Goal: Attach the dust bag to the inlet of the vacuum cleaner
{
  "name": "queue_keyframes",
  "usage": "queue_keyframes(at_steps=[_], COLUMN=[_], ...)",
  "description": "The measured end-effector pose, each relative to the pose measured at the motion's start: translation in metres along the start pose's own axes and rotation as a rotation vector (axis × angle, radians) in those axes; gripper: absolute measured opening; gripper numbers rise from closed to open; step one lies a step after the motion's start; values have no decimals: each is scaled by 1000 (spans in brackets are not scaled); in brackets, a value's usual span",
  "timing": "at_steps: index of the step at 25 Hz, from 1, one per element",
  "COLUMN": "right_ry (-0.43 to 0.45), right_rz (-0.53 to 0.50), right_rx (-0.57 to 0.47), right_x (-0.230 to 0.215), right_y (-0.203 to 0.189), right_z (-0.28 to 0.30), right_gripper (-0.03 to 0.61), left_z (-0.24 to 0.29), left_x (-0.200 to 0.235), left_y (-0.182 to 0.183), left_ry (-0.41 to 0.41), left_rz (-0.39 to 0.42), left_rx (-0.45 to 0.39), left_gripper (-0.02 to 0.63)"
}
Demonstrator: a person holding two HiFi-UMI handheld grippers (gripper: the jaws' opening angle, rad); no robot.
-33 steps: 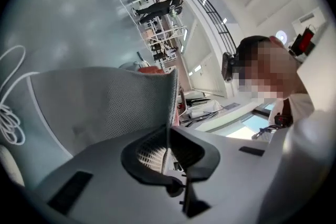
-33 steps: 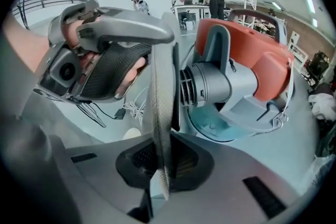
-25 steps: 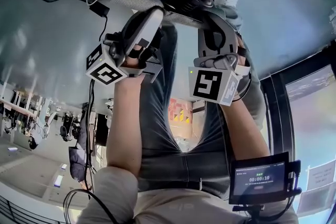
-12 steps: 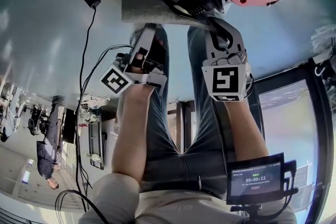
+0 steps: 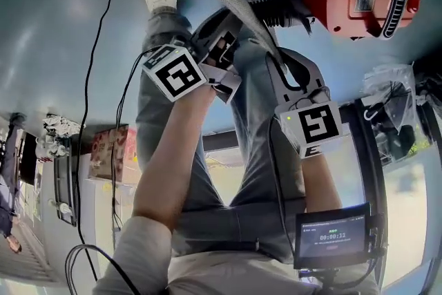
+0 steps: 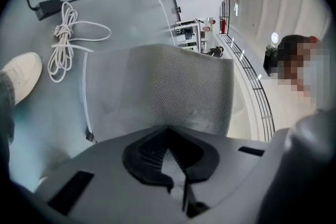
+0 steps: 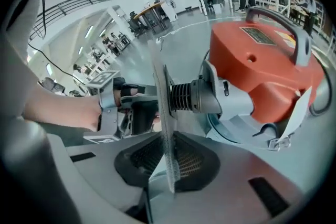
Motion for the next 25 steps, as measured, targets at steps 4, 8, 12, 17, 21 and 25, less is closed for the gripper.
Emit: queue_keyframes(at_steps=[4, 8, 12, 17, 21, 25], right_ry=[13, -12, 0, -57, -86, -69], right_rz=[-31, -65, -125, -176, -139, -124], right_rx=[132, 97, 32, 168, 217, 262], right_x=[1, 12, 8, 4, -4, -6], right_y=[13, 42, 95, 115, 111, 113], right_z=[-25, -54, -46, -15, -4, -2], right_gripper=[35, 34, 34, 35, 34, 34], left_z=[2, 3, 10, 11, 14, 17], left_x=[-4, -5, -3, -3, -2, 1], left_y=[0, 3, 2, 2, -1, -3], left_ry=[13, 6, -11, -6, -16, -26], left_rz=[0, 23, 25, 30, 15, -2], left_rx=[1, 34, 51, 58, 57, 52], left_gripper=[6, 6, 6, 6, 6, 6])
Point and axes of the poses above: the fingertips, and each gripper's own axes: z forward along the fingers, x to its left, y out of its top, the point moved 6 cm from there along -z, backward along the fingers, and after that the axes turned 12 degrees about y, right-handed, at the moved point
